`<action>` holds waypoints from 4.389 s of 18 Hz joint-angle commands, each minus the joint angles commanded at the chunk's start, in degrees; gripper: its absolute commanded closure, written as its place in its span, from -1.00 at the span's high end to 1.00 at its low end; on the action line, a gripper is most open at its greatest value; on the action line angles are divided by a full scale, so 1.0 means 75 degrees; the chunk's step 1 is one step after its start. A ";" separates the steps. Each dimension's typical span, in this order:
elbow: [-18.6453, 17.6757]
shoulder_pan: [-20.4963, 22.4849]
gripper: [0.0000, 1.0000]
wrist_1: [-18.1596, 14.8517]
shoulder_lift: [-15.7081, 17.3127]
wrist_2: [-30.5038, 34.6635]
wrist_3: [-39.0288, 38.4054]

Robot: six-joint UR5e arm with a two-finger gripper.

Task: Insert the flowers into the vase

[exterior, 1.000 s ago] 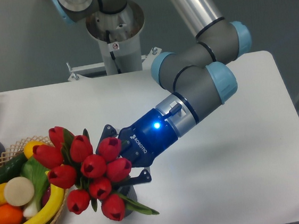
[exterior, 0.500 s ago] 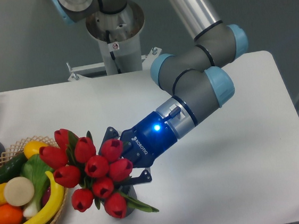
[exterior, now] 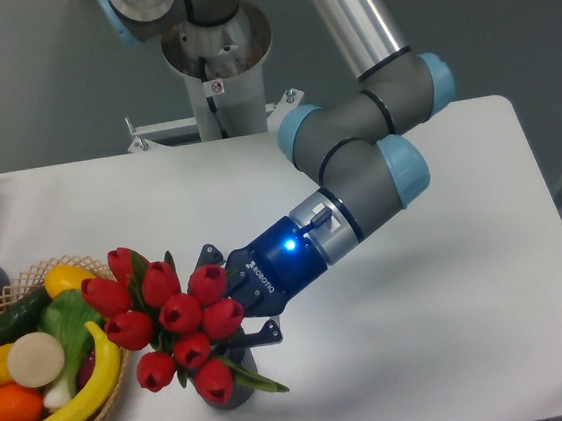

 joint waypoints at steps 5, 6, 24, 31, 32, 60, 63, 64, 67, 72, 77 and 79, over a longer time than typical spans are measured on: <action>-0.0340 0.0000 -0.67 0.0000 -0.0023 0.0140 0.0376; -0.0387 0.0000 -0.62 0.0000 -0.0035 0.0245 0.0435; -0.0880 0.0000 1.00 0.0000 -0.0035 0.0574 0.0600; -0.1043 0.0163 1.00 -0.0012 0.0035 0.0610 0.0541; -0.1137 0.0234 1.00 -0.0012 0.0151 0.0610 0.0529; -0.1455 0.2273 1.00 -0.0035 0.0691 0.0902 -0.0057; -0.1431 0.2507 1.00 -0.0058 0.1065 0.1847 -0.0219; -0.1408 0.2519 1.00 -0.0059 0.1182 0.2420 -0.0383; -0.1349 0.2520 1.00 -0.0070 0.1499 0.4073 -0.0502; -0.0729 0.2438 1.00 -0.1286 0.1781 0.6243 -0.0537; 0.0138 0.2169 1.00 -0.2600 0.1782 0.8739 -0.0432; 0.0513 0.2063 1.00 -0.2835 0.1560 0.9326 -0.0420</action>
